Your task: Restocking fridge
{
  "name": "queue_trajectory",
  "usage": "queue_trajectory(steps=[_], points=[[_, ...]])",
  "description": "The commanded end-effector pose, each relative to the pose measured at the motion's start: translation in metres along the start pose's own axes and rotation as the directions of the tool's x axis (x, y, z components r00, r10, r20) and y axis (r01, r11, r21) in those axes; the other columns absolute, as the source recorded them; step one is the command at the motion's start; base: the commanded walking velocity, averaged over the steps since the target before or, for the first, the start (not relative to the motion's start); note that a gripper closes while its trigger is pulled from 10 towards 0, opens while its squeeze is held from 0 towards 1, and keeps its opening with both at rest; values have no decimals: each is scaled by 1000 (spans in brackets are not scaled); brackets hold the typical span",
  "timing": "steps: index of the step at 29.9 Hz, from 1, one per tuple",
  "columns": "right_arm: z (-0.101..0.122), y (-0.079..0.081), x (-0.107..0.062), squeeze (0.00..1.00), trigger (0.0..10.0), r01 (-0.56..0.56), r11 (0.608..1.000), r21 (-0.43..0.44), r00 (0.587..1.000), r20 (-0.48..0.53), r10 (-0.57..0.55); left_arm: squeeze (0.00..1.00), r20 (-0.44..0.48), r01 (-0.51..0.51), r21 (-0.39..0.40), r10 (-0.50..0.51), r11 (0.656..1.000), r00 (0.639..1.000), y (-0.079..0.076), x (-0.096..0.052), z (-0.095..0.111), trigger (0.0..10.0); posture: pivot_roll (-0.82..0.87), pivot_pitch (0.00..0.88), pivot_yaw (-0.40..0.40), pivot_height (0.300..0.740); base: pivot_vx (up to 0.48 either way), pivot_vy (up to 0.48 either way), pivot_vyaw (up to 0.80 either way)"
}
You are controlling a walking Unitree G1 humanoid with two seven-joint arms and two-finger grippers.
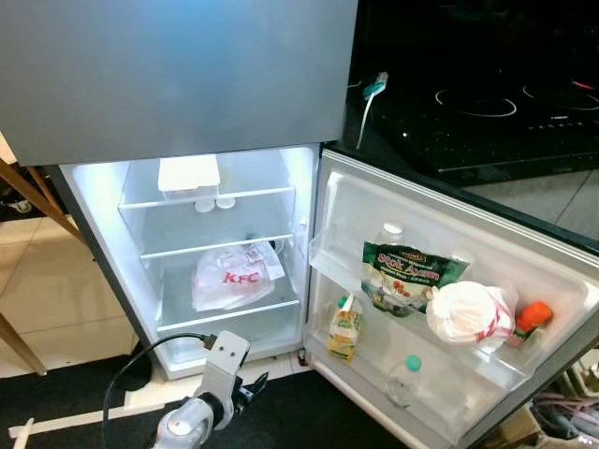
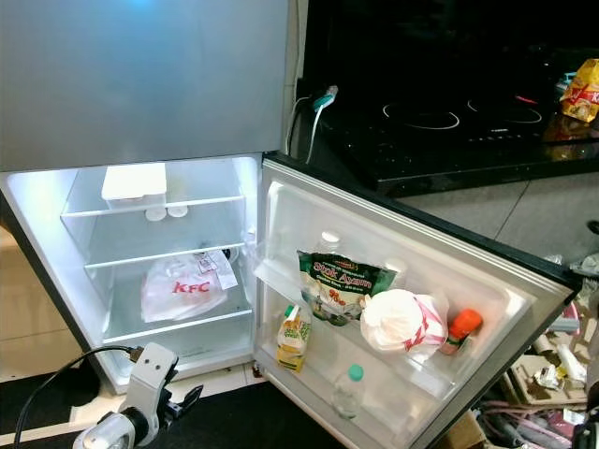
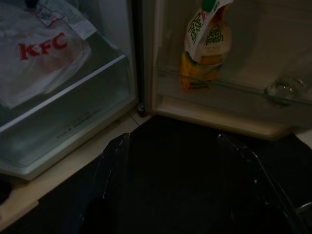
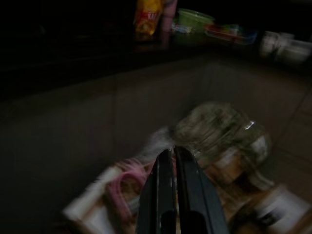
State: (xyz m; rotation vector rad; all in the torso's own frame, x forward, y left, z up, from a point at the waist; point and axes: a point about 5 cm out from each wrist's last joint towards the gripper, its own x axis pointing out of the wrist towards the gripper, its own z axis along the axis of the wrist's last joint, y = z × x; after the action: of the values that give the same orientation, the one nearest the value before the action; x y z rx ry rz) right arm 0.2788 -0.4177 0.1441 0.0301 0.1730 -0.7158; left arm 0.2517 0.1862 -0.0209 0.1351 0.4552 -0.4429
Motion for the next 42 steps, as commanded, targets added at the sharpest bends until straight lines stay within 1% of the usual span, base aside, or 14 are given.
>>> queue_trajectory(steps=[1, 2, 4, 6, 11, 14, 17, 20, 21, 22, 27, 29, 32, 42], points=[[-46, -6, -10, 0, 10000, 18, 999, 47, 985, -173, -9, 0, -28, -13, -34, 12, 999, 1000, -2, -1, -6, 10000, 8, 0, -43, 738, 0, 0, 0], [-56, -11, -14, 0, 10000, 90, 983, 161, 976, -210, -55, 0, -35, -22, -45, 20, 999, 999, -3, -1, -8, 10000, 8, 0, -43, 738, 0, 0, 0], [-56, -11, -14, 0, 10000, 90, 983, 161, 976, -210, -55, 0, -35, -22, -45, 20, 999, 999, -3, -1, -8, 10000, 8, 0, -43, 738, 0, 0, 0], [-72, -20, -20, 0, 10000, 220, 907, 360, 952, -282, -119, 0, -47, -34, -60, 32, 998, 998, -3, -2, -11, 10000, 8, 0, -43, 738, 0, 0, 0], [-82, -22, -24, 0, 10000, 278, 822, 497, 940, -316, -127, 0, -56, -51, -79, 47, 996, 997, -3, -4, -14, 10000, 13, 0, -37, 738, 0, 0, 0], [-81, -27, -24, 0, 10000, 314, 681, 661, 941, -311, -133, 0, -68, -70, -93, 64, 993, 996, 1, -5, -16, 10000, 13, 0, -38, 738, 0, 0, 0], [-79, -28, -23, 0, 10000, 313, 659, 684, 944, -301, -135, 0, -70, -75, -95, 69, 993, 995, 3, -6, -15, 10000, 13, 0, -38, 738, 0, 0, 0], [-79, -28, -24, 0, 10000, 289, 776, 561, 945, -296, -137, 0, -70, -78, -93, 71, 993, 995, 6, -7, -15, 10000, 13, 0, -38, 738, 0, 0, 0], [-79, -28, -24, 0, 10000, 289, 776, 561, 945, -296, -137, 0, -70, -78, -93, 71, 993, 995, 6, -7, -15, 10000, 13, 0, -38, 738, 0, 0, 0], [-82, -23, -24, 0, 10000, 232, 863, 448, 953, -281, -110, 0, -71, -76, -89, 70, 993, 995, 7, -8, -15, 10000, 13, 0, -38, 738, 0, 0, 0], [-101, -17, -33, 0, 10000, 198, 922, 332, 943, -323, -86, 0, -96, -85, -75, 77, 994, 992, 7, -10, -19, 10000, 6, 0, -45, 738, 0, 0, 0], [-133, -5, -48, 0, 10000, 60, 997, 46, 898, -438, -34, 0, -187, -124, -83, 107, 989, 977, 5, -13, -33, 10000, 6, 0, -45, 738, 0, 0, 0], [-166, 6, -69, 0, 10000, -133, 970, -201, 845, -536, 5, 0, -297, -235, -91, 199, 968, 934, 6, -21, -49, 10000, -1, 0, -47, 738, 0, 0, 0], [-216, 14, -111, 0, 10000, -239, 921, -309, 747, -664, -29, 0, -334, -377, -215, 295, 901, 895, 8, -33, -64, 10000, 10, 0, -50, 738, 0, 0, 0]])
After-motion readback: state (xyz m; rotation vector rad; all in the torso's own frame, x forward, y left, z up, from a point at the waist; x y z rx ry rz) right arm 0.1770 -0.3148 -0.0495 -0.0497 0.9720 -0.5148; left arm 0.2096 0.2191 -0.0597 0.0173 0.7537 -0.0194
